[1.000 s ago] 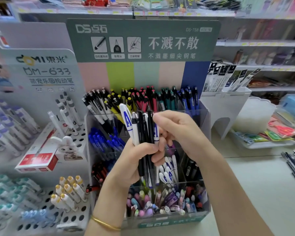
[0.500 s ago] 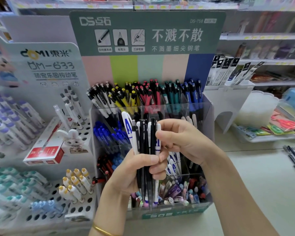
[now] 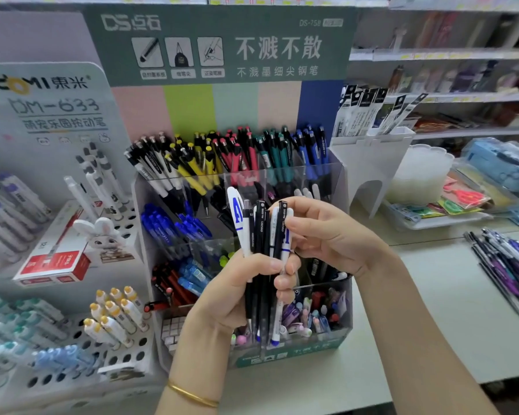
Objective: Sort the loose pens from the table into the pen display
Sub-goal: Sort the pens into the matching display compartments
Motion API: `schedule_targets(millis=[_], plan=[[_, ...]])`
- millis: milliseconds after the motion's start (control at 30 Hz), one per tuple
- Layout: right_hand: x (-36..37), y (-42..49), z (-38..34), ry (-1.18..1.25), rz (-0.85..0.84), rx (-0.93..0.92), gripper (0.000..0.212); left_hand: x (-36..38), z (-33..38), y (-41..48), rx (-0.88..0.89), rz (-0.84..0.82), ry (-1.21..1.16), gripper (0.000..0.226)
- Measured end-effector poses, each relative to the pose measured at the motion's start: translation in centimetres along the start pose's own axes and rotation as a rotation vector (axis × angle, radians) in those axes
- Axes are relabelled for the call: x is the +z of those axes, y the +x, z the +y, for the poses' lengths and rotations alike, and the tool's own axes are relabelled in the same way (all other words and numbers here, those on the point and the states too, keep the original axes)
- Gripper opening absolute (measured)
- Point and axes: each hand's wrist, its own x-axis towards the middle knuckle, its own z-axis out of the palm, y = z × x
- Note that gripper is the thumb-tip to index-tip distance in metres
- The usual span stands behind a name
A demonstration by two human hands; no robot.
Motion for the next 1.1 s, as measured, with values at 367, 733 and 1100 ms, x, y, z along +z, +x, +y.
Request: schedule_targets(millis=[367, 733, 1100], plan=[[-0.3, -1.5, 1.0, 0.198, 0.077, -0.123, 0.013, 1.1, -0.8, 0.1, -0.094, -0.04, 0.027, 0.032], [-2.8, -2.2, 0.4, 0.21, 0.374, -0.164, 0.016, 0.7, -1.8, 1.6, -0.157, 0.023, -0.042, 0.035], [-2.0, -1.6, 0.3, 0.38, 0.307, -0.13, 0.021, 0.8, -0.9, 2.4, -0.138, -0.012, 0.046, 0.042]])
